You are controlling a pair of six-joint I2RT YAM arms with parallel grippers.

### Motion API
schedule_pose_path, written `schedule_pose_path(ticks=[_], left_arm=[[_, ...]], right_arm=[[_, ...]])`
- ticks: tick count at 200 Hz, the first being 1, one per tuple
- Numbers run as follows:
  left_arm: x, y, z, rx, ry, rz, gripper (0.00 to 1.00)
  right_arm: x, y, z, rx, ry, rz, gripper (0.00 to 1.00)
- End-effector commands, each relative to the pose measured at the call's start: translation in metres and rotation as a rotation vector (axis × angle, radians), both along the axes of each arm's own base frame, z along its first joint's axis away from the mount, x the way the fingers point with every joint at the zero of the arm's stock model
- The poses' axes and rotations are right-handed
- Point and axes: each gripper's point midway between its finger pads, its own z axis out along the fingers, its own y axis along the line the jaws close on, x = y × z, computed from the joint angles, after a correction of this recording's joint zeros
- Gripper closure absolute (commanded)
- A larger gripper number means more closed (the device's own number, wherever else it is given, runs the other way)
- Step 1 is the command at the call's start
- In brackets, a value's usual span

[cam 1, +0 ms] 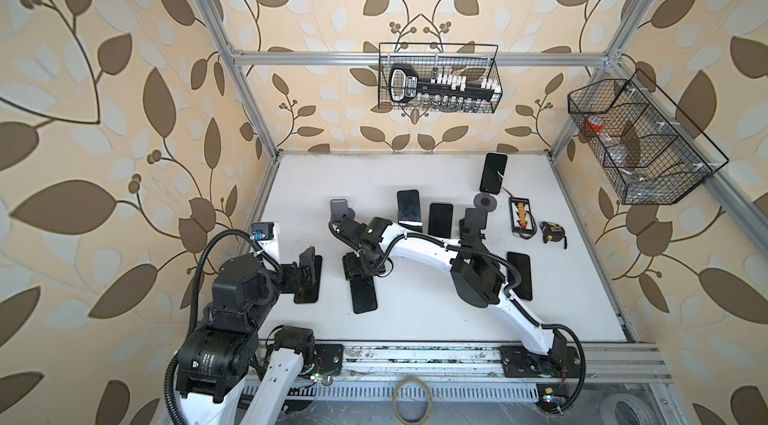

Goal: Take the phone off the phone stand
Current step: 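Lower the green-edged phone flat beside the pink-edged phone and open the right gripper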

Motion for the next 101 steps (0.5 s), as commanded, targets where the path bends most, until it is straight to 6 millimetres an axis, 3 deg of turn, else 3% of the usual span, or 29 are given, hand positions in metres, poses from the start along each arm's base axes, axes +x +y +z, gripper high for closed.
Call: schedule_pose_path(ticks=[1,101], left_arm=[[0.002,0.001,0.005,0.029,-0.025,-0.009,0.01],[0.001,0.003,0.004,0.034,-0.031,0.001,0.01]], right_arm=[[-0.014,-0.002,-0.049,-0.051,0.09,-0.029,0.32],[-0.02,-0.005,-0.059,-0.07,0.124,-0.041,0.26]])
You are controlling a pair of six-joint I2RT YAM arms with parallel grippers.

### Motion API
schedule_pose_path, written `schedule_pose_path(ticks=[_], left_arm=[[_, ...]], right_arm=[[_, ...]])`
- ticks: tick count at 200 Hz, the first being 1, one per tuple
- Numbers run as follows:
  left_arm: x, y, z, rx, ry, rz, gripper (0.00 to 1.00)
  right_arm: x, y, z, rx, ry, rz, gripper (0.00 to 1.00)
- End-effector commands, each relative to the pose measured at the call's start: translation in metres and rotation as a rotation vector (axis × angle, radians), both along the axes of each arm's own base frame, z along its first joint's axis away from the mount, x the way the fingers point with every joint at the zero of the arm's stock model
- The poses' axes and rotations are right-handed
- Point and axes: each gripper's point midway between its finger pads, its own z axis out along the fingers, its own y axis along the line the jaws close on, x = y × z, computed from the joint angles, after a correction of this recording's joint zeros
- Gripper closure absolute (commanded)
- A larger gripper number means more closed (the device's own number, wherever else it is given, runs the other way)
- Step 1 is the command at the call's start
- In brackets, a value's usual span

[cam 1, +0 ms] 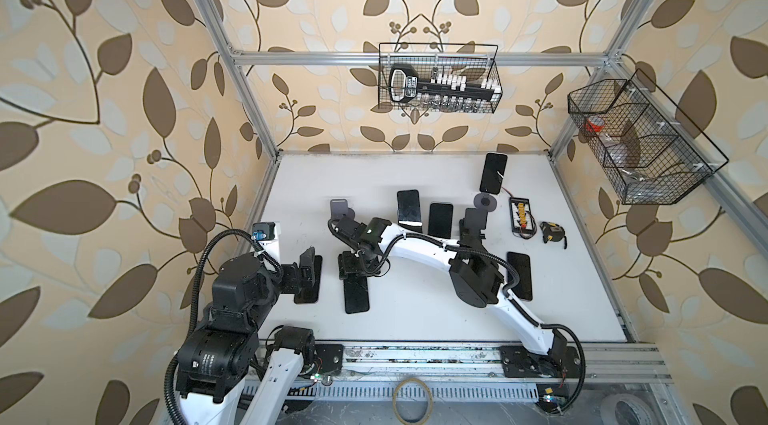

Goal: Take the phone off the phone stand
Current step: 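Lower the green-edged phone flat beside the pink-edged phone and open the right gripper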

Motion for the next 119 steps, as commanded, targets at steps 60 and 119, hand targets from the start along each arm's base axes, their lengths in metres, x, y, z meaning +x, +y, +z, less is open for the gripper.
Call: schedule_pose_path(ticks=[60,119], left_arm=[[0.001,0.004,0.003,0.028,-0.036,0.011,0.01],[0.014,0.001,0.001,0.031,-0.042,-0.003,0.01]], right_arm=[[-0.018,-0.024,-0.059,-0.143,0.084,-0.001,0.24],[-0.015,-0.025,-0.056,-0.14,0.084,0.002,0.2]])
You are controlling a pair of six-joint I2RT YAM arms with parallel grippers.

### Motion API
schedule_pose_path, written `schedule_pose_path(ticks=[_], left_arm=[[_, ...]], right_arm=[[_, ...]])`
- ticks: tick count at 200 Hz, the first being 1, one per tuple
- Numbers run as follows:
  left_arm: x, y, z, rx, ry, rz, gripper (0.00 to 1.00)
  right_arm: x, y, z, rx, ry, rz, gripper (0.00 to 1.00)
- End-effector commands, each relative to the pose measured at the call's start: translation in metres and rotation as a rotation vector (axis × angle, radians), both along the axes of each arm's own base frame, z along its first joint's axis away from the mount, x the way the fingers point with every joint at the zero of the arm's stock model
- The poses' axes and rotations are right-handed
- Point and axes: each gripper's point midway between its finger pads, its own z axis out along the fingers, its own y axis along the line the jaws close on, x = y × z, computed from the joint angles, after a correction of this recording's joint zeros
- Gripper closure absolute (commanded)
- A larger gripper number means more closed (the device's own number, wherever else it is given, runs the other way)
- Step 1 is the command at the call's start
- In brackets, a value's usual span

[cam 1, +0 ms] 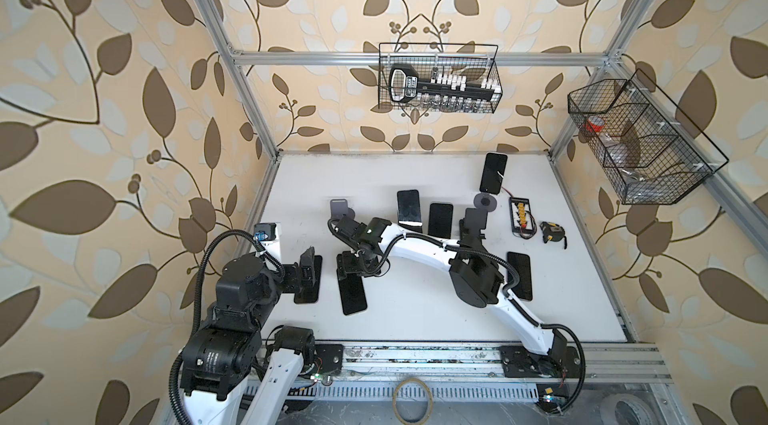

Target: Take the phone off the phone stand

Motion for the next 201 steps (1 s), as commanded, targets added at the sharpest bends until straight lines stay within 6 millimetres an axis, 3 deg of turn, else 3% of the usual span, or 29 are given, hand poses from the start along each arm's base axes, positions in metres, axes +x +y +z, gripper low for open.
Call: schedule_pose_path(ticks=[1,46,95,143,201], left_arm=[[0.01,-0.002,0.011,0.017,-0.044,-0.019,0.01],[0.014,-0.002,0.015,0.018,-0.051,-0.012,0.01],[0.015,-0.001,0.022,0.016,-0.05,-0.003,0.01],[0.021,-0.001,0.033,0.022,-0.051,-0.003,0.01],[0.029,-0.007,0.054,0.034,-0.08,-0.043,0.01]], right_arm=[[-0.015,-0.026,-0.056,-0.145,0.082,0.001,0.2],[-0.01,-0.025,-0.05,-0.131,0.073,0.001,0.18],[0.004,-0.019,-0.023,-0.093,0.017,0.006,0.17],[0.019,-0.012,0.017,-0.006,-0.024,0.022,0.16],[0.028,0.006,0.082,0.139,-0.129,0.095,0.17]])
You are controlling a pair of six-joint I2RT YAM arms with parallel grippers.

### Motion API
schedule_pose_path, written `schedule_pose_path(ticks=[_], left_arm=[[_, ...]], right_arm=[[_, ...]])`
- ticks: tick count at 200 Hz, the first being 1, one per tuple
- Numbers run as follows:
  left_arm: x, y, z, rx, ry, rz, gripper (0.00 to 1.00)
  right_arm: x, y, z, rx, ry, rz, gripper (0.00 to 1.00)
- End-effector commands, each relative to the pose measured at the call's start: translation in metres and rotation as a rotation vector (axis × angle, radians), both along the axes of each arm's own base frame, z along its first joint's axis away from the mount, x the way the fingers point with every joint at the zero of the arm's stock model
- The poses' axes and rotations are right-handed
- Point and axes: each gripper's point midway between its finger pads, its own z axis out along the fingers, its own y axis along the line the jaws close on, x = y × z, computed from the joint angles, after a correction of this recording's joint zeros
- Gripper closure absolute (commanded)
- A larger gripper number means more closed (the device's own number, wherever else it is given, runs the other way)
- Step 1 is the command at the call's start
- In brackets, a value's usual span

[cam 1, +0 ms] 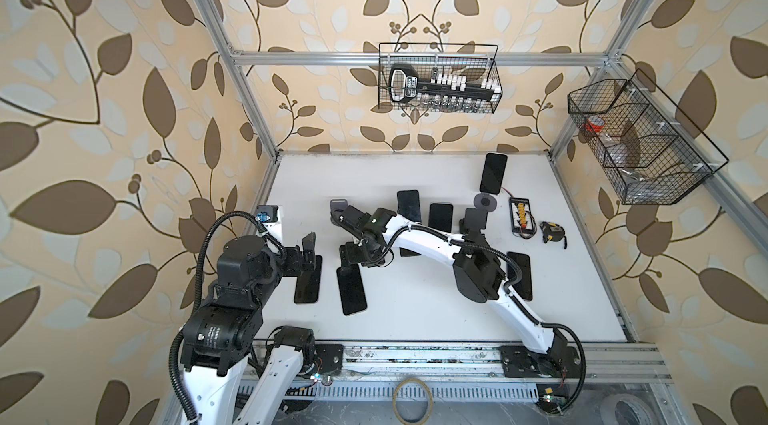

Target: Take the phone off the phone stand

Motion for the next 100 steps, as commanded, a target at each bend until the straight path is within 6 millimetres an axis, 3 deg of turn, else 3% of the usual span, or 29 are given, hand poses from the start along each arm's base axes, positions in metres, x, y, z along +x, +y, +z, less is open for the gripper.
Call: schedule_pose_path(ticks=[1,51,100], left_arm=[[0.006,-0.004,0.027,0.016,-0.073,-0.032,0.01],[0.016,0.004,0.054,0.046,-0.083,0.012,0.01],[0.023,0.006,0.084,-0.034,-0.133,0.062,0.01]], right_arm=[[0.003,0.012,0.059,0.111,-0.08,0.056,0.17],[-0.011,0.03,0.1,0.28,-0.072,0.153,0.19],[-0.007,0.015,0.148,0.33,-0.203,0.223,0.19]])
